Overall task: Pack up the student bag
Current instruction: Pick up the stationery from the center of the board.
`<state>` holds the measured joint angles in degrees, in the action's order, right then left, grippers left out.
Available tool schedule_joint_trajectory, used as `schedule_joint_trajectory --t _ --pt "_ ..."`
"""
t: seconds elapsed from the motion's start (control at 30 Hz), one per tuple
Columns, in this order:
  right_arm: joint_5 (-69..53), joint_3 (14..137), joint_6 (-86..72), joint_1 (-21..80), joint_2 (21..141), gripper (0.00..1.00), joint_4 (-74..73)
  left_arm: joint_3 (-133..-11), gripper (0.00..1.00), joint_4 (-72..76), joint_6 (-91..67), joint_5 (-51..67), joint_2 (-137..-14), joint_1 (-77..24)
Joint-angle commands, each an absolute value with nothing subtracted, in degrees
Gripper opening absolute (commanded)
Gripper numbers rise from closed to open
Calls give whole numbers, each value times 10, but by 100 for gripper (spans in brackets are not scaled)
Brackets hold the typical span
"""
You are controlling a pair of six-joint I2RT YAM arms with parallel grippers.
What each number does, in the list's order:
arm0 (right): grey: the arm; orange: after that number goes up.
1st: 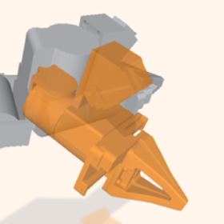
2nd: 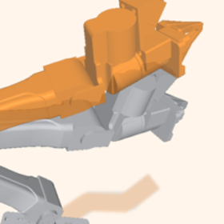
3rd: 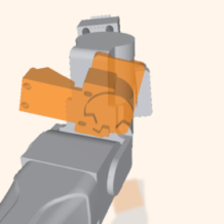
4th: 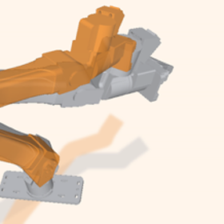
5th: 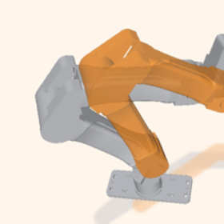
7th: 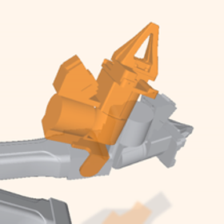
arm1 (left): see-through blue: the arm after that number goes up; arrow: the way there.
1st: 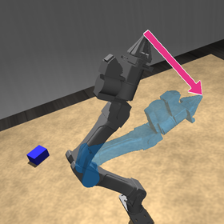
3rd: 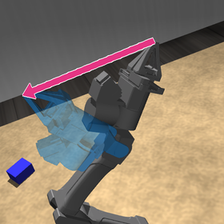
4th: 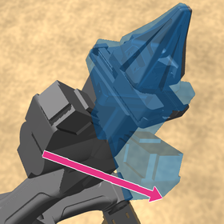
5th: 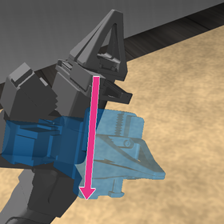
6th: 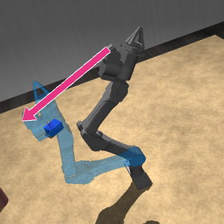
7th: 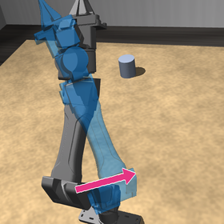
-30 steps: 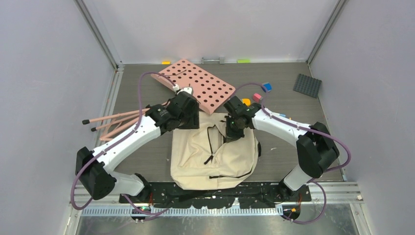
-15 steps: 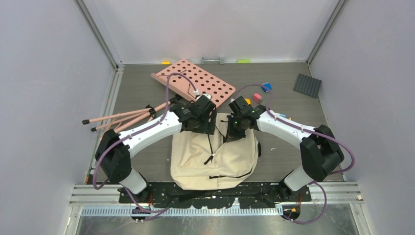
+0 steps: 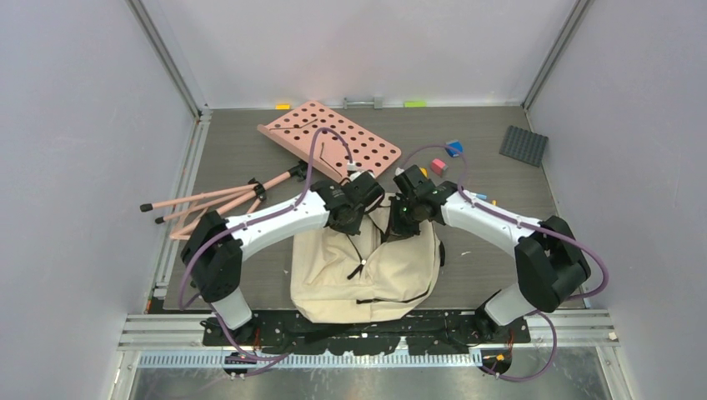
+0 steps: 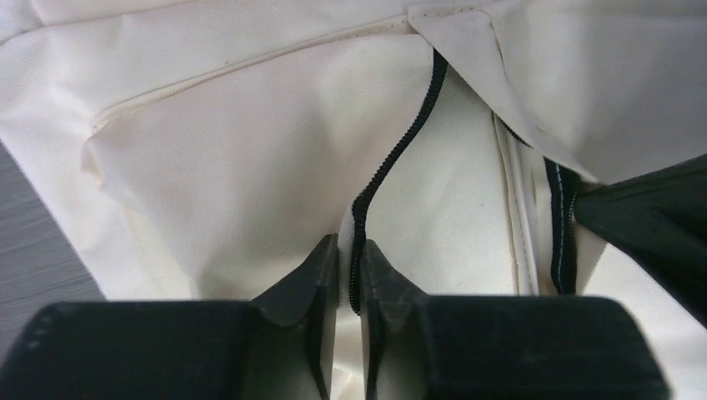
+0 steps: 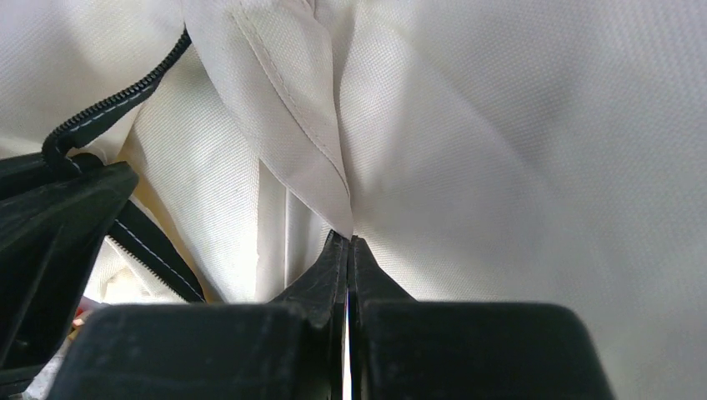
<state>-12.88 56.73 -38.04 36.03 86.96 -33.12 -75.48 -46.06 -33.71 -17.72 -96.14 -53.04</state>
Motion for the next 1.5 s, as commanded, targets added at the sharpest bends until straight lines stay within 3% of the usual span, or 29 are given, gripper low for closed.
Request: schedule_joint_trajectory --t 0.0,0.03,0.13,0.27,0.33,0.37,0.43,0.5,1.03,1.47 --pt "-93 580 -369 354 833 1 -351 -807 6 -529 -332 -228 -946 -540" --pt "-86 584 -364 353 831 1 -361 -816 1 -539 -334 -230 -941 -540" --pt "-55 606 -356 349 817 1 -378 -845 0 -561 -340 -234 -920 -540" --pt "-16 658 -343 335 800 17 -415 -846 0 -540 -335 -190 -887 -540" --pt "-4 689 -332 321 794 41 -432 -836 0 -529 -332 -167 -876 -539" --pt "8 700 -322 315 792 58 -442 -830 0 -523 -329 -156 -873 -538" --pt "24 725 -305 296 793 75 -454 -818 0 -517 -323 -136 -871 -533" --pt "35 744 -282 276 797 84 -460 -814 0 -518 -320 -125 -873 -528" --pt "47 854 -149 104 986 87 -423 -821 0 -480 -271 -58 -909 -484" --pt "49 983 -29 70 1154 82 -425 -819 0 -457 -265 -39 -919 -484"
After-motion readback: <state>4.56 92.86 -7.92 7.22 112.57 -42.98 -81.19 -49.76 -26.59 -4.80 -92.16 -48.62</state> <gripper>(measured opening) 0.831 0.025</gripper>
